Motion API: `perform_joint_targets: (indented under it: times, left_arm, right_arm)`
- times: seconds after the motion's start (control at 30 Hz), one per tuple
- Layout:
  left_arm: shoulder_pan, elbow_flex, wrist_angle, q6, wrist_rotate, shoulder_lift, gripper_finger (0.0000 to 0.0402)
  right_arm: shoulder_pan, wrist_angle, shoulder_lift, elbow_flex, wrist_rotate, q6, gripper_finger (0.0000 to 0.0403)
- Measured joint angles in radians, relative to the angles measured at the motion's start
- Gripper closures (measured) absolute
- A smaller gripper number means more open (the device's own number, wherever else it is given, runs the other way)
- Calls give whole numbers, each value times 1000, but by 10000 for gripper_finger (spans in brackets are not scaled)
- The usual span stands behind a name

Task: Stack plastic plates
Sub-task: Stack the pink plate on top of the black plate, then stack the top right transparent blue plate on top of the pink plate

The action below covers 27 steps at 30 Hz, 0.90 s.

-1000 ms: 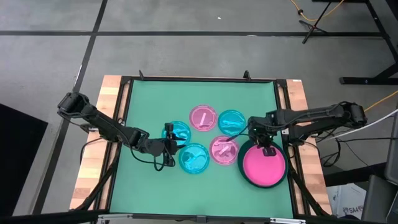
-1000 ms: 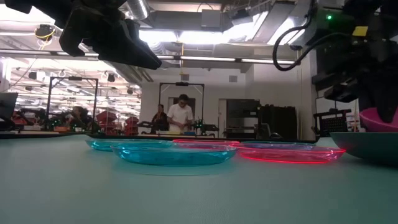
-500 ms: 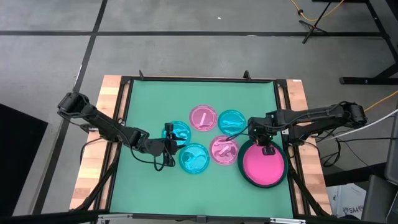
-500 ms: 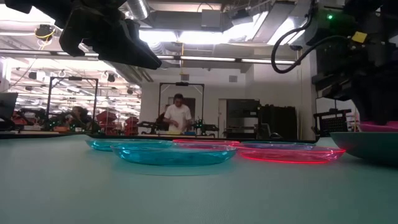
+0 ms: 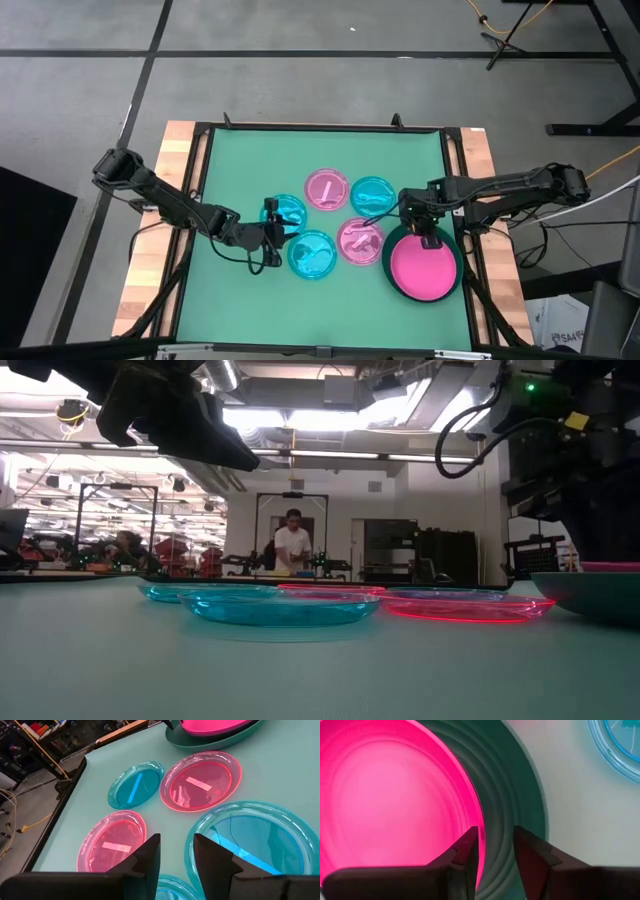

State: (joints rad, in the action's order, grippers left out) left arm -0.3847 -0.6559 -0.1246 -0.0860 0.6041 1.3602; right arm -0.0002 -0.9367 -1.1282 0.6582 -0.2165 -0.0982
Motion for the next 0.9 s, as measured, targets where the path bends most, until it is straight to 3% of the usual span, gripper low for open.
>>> perform_joint_targets:
  times: [0.9]
  left_arm:
    - [0, 0, 0, 1, 0, 0, 292]
  right_arm:
    - [0, -23, 0, 30, -65, -4, 294]
